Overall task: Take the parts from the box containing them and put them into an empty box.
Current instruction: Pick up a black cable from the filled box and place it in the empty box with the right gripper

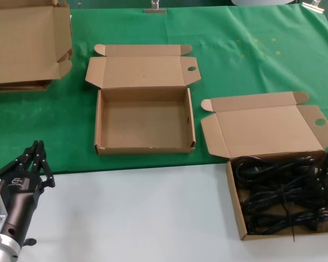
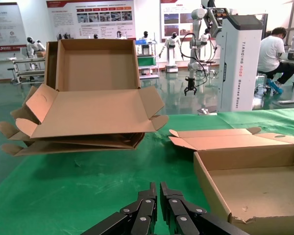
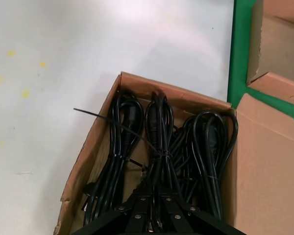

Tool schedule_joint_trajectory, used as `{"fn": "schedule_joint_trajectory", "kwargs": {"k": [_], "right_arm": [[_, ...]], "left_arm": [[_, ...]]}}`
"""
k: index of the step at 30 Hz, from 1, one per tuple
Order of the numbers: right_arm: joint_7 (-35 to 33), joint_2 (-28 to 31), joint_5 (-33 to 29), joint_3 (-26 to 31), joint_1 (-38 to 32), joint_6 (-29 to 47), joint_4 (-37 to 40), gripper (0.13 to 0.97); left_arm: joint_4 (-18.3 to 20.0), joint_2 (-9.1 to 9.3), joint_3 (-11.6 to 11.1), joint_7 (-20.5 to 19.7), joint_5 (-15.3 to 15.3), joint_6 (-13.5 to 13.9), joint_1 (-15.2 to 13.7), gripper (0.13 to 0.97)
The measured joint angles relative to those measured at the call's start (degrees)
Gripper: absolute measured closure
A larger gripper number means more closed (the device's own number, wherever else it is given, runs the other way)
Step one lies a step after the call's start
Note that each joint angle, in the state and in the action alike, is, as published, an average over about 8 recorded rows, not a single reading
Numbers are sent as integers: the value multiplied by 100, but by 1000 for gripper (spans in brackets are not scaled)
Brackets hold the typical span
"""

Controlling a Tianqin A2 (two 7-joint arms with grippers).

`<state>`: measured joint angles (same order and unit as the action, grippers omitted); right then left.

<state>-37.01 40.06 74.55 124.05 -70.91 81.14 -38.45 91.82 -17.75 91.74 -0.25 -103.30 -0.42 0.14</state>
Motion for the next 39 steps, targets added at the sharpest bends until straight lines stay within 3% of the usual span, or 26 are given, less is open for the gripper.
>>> {"fn": "schedule_joint_trajectory", "kwargs": {"k": [16, 29, 39], "right_arm": [[826, 386, 230, -223, 27, 356, -1025, 933], [1358, 257, 593, -504, -352, 483, -931, 934], [1517, -126, 1094, -871, -240, 17, -687, 934]], "left_arm": [[0, 0, 0, 0, 0, 0, 0, 925], [0, 0, 0, 0, 0, 0, 0, 925], [0, 0, 0, 0, 0, 0, 0, 925]]}}
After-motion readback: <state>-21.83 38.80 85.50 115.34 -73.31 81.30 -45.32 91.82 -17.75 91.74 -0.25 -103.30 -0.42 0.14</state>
